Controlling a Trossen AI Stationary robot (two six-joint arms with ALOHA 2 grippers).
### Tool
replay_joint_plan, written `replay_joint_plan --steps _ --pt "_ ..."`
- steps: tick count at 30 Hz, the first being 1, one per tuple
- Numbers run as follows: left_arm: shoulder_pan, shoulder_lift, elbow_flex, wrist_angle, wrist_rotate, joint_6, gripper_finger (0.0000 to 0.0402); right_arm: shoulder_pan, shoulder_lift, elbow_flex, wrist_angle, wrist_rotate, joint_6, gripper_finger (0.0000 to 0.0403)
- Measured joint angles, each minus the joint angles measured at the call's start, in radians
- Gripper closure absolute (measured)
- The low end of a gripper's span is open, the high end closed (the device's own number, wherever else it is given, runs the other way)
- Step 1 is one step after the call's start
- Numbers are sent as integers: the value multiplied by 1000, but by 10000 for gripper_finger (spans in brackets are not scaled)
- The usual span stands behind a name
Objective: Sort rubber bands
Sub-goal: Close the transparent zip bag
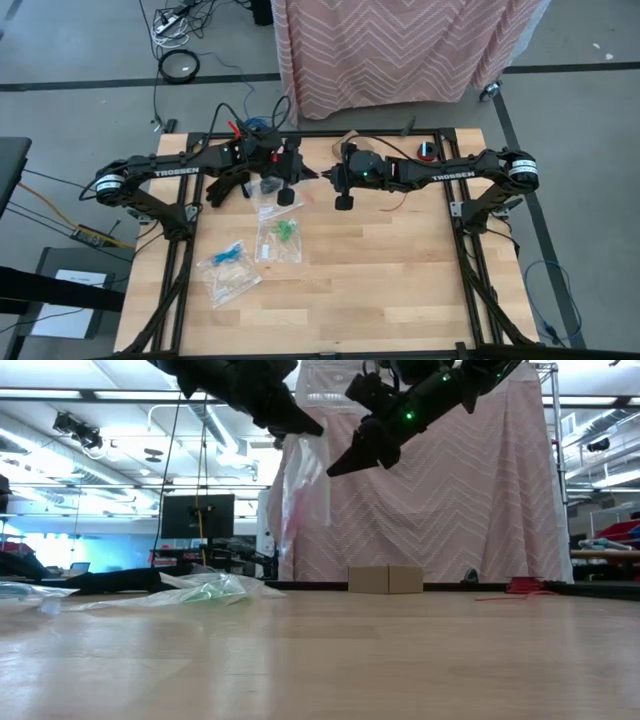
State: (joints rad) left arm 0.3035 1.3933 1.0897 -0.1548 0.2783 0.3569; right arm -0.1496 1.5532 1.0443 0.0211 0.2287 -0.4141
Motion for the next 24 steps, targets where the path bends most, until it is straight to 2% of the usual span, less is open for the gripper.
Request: replay_joint_plan --steps 5,10,15,21,24 --pt "2 -2 1 -69 0 10 401 0 -6 -2 5 -9 -6 376" --pt "6 -2 1 -67 3 28 401 3 -7 -2 36 -45 -8 309" --pt "23 -2 1 10 73 31 401 17 -10 -2 47 -66 -33 253" --pt "82 -2 -8 144 187 -27 401 19 -46 -2 19 -60 -35 235" --pt "110 -9 -72 258 237 -79 401 19 -80 -2 -1 -40 -48 236"
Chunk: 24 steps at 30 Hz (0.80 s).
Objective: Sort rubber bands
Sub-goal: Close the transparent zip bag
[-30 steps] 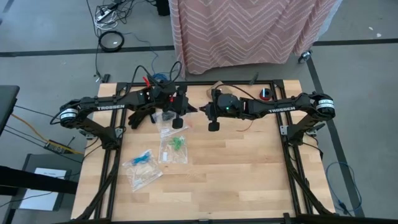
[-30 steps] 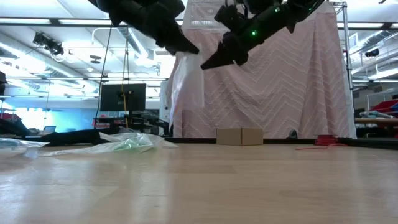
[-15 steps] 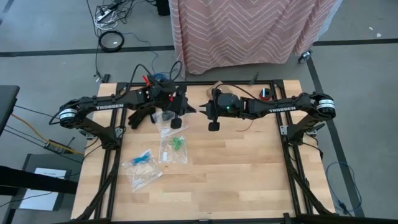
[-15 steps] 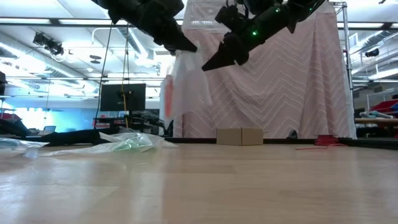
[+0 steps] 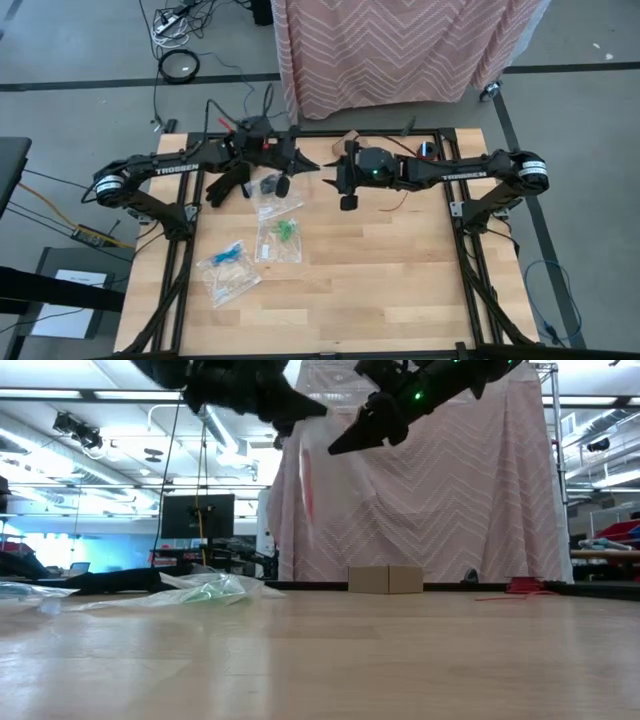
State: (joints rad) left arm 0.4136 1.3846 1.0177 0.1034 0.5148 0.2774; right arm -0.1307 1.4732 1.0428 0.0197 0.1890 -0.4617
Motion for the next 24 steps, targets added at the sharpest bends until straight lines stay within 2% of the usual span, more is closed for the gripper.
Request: replay_joint_plan --steps 4,8,10,15,18,24 --pt "28 -45 -154 266 4 -78 401 0 -62 0 -34 19 -14 236" --pt "31 -61 -308 640 20 -209 401 -10 -90 0 20 -79 -13 234" --pt "31 -55 -363 758 24 -267 401 -10 -80 0 59 -112 -14 234" --pt "9 -46 -430 841 56 -314 401 -10 -33 0 145 -140 -23 236" --pt "4 -47 -447 861 56 -312 401 -4 -22 3 218 -186 -26 235" --pt "-12 -37 -454 881 55 -310 401 5 -20 0 257 -201 -23 237"
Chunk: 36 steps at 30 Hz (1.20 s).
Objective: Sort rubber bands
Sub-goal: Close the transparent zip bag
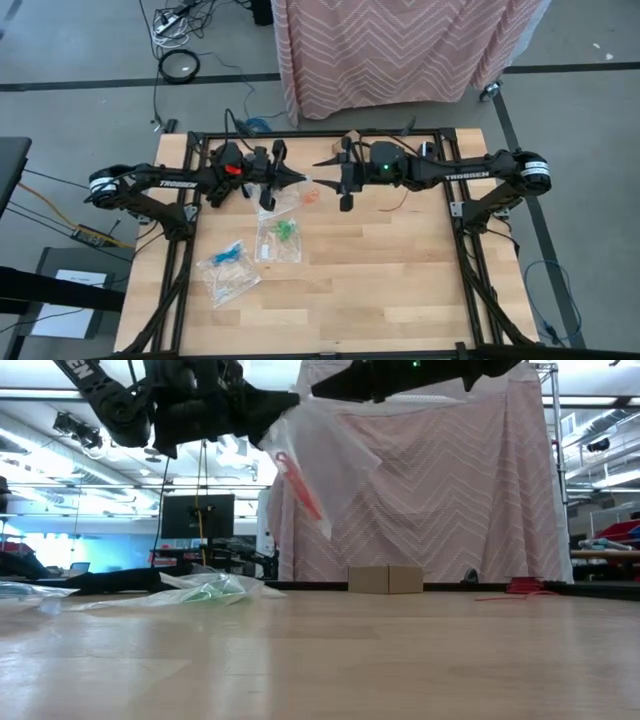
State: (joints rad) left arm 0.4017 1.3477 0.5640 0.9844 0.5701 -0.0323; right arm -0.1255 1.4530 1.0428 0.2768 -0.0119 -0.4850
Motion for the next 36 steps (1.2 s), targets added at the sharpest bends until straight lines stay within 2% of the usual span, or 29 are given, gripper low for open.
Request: replay_joint_plan --steps 10,18,22,36 --pt "-32 24 0 21 -40 35 401 1 0 0 19 -65 11 245" --pt "-38 71 0 177 -46 24 401 5 1 0 7 -65 20 252" --pt "-40 73 0 167 -45 14 401 5 1 0 16 -36 20 253" --pt "-70 92 1 179 -70 30 401 7 1 0 23 -59 20 280"
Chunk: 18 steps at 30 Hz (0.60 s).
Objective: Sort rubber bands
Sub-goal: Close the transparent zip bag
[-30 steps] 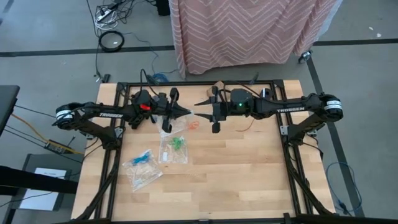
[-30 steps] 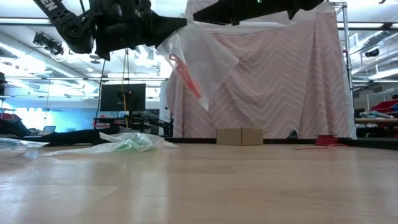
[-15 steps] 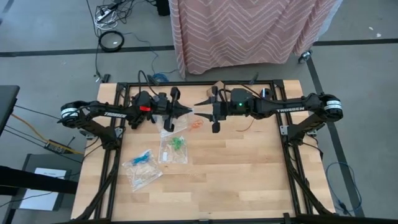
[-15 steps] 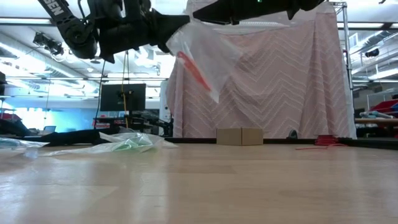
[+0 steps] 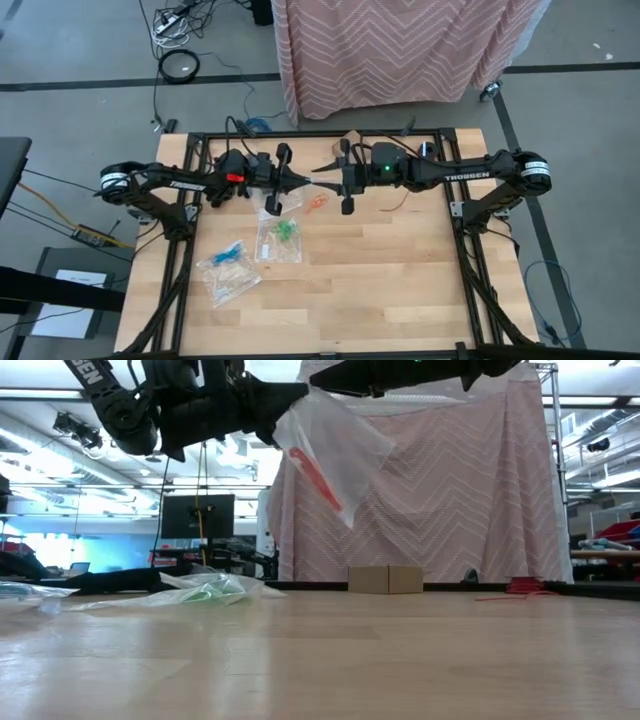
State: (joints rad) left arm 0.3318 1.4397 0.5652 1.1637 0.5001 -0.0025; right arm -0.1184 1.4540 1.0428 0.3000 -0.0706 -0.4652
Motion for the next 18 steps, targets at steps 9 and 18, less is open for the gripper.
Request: replay_joint_plan --steps 9,18 --pt "-7 29 49 22 18 2 401 0 0 0 -17 -2 2 280" --pt "-7 28 51 -27 26 1 401 2 1 0 -29 -4 1 331"
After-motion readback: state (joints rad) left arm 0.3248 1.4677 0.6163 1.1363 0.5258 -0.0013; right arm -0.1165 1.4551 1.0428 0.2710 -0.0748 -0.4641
